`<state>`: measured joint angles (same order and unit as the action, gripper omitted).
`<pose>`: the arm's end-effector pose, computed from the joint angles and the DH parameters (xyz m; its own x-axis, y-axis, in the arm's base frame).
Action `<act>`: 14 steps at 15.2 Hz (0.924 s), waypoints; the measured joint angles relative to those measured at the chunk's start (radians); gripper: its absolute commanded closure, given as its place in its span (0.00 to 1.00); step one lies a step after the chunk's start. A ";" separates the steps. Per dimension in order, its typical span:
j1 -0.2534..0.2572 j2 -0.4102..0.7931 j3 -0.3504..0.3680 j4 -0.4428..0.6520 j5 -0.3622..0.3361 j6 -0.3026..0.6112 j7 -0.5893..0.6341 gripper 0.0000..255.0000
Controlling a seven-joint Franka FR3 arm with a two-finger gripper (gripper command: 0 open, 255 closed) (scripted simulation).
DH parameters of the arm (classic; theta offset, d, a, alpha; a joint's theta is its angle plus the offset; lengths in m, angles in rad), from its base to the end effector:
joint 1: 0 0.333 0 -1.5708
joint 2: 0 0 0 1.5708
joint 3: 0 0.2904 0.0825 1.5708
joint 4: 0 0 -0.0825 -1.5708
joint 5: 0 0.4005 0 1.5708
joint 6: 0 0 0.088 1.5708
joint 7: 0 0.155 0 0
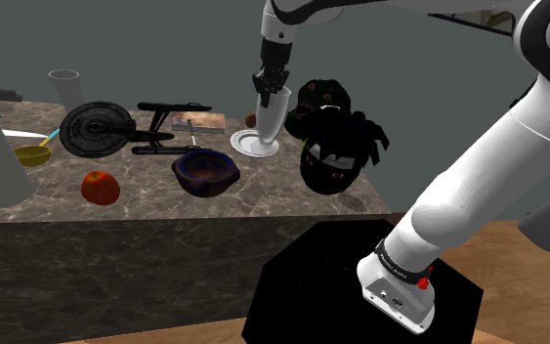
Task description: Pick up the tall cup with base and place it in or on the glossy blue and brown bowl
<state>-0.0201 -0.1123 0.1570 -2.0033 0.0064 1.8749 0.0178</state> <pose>0.5359 0.0757 0.4259 0.9931 0.1156 -0.0172 0.1158 -0.9932 0.0118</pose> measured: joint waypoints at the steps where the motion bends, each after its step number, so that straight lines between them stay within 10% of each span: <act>1: 0.000 -0.003 0.000 0.007 0.000 -0.010 0.000 1.00; 14: -0.001 -0.001 -0.002 0.184 0.000 -0.185 -0.002 1.00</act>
<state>-0.0214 -0.1132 0.1553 -1.8194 0.0061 1.6898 0.0159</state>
